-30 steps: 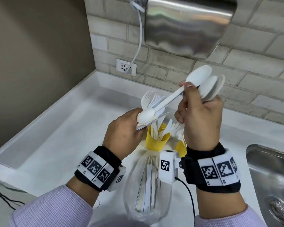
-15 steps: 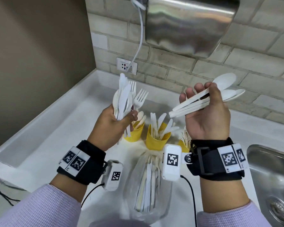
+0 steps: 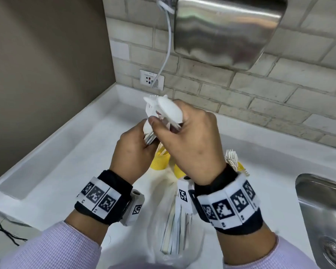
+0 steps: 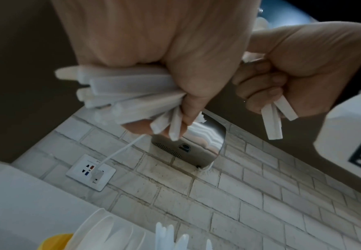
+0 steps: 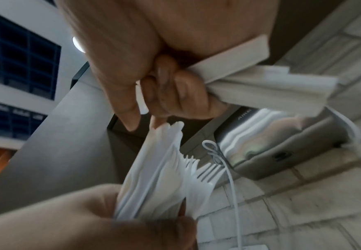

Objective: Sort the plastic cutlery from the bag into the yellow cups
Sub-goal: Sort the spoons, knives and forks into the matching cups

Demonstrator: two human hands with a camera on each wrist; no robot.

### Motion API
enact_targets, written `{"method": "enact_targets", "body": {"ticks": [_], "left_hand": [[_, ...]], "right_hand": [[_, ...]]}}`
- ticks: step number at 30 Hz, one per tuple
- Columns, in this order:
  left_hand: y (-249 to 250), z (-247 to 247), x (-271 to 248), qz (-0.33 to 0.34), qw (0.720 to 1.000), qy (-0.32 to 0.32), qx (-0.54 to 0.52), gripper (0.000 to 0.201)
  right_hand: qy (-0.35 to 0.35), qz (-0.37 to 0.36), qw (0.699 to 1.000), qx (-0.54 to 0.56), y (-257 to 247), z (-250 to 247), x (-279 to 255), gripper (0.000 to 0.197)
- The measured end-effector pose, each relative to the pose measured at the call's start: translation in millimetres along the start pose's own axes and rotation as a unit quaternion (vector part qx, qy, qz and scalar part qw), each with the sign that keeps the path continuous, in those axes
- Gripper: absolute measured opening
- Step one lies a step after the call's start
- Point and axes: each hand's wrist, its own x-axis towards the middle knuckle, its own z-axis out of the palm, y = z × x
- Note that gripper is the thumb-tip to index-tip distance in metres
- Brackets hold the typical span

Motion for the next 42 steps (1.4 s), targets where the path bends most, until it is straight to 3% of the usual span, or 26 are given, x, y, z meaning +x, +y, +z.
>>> {"method": "enact_targets", "body": {"ticks": [3, 8, 14, 17, 20, 24, 27, 31, 33, 36, 39, 42], "left_hand": [[0, 0, 0, 0.026, 0.997, 0.022, 0.066, 0.033], [4, 1, -2, 0.019, 0.988, 0.038, 0.151, 0.023], [-4, 4, 0, 0.042, 0.982, 0.055, 0.177, 0.016], [-4, 4, 4, 0.053, 0.976, 0.055, 0.202, 0.016], [-5, 3, 5, 0.05, 0.975, 0.054, 0.21, 0.016], [-4, 4, 3, 0.053, 0.979, 0.062, 0.185, 0.017], [-6, 4, 5, 0.05, 0.988, 0.041, 0.142, 0.014], [-7, 4, 4, 0.013, 0.998, -0.064, -0.01, 0.006], [-3, 5, 0, -0.013, 0.991, -0.111, -0.071, 0.016], [-2, 5, -5, -0.032, 0.978, -0.158, -0.134, 0.012], [-2, 2, -7, -0.051, 0.965, -0.168, -0.195, 0.022], [2, 0, -9, -0.053, 0.954, -0.175, -0.238, 0.026]], "right_hand": [[-0.025, -0.006, 0.99, -0.137, -3, 3, 2, 0.027], [-0.058, 0.025, 0.976, -0.209, -6, 7, 6, 0.026], [-0.061, 0.134, 0.988, 0.042, 13, 4, 20, 0.015], [-0.031, 0.184, 0.974, 0.129, 17, 2, 20, 0.024], [0.0, 0.235, 0.941, 0.241, 21, 0, 18, 0.033], [-0.062, 0.129, 0.979, 0.146, 16, -6, 12, 0.023], [-0.029, 0.128, 0.975, 0.179, 16, -10, 12, 0.021], [0.063, 0.172, 0.919, 0.349, 16, -17, 18, 0.025], [0.11, 0.172, 0.884, 0.421, 12, -22, 20, 0.022], [0.172, 0.172, 0.819, 0.52, 11, -35, 23, 0.023], [0.18, 0.206, 0.754, 0.597, 21, -49, 24, 0.017], [0.175, 0.224, 0.71, 0.645, 32, -56, 22, 0.033]]}}
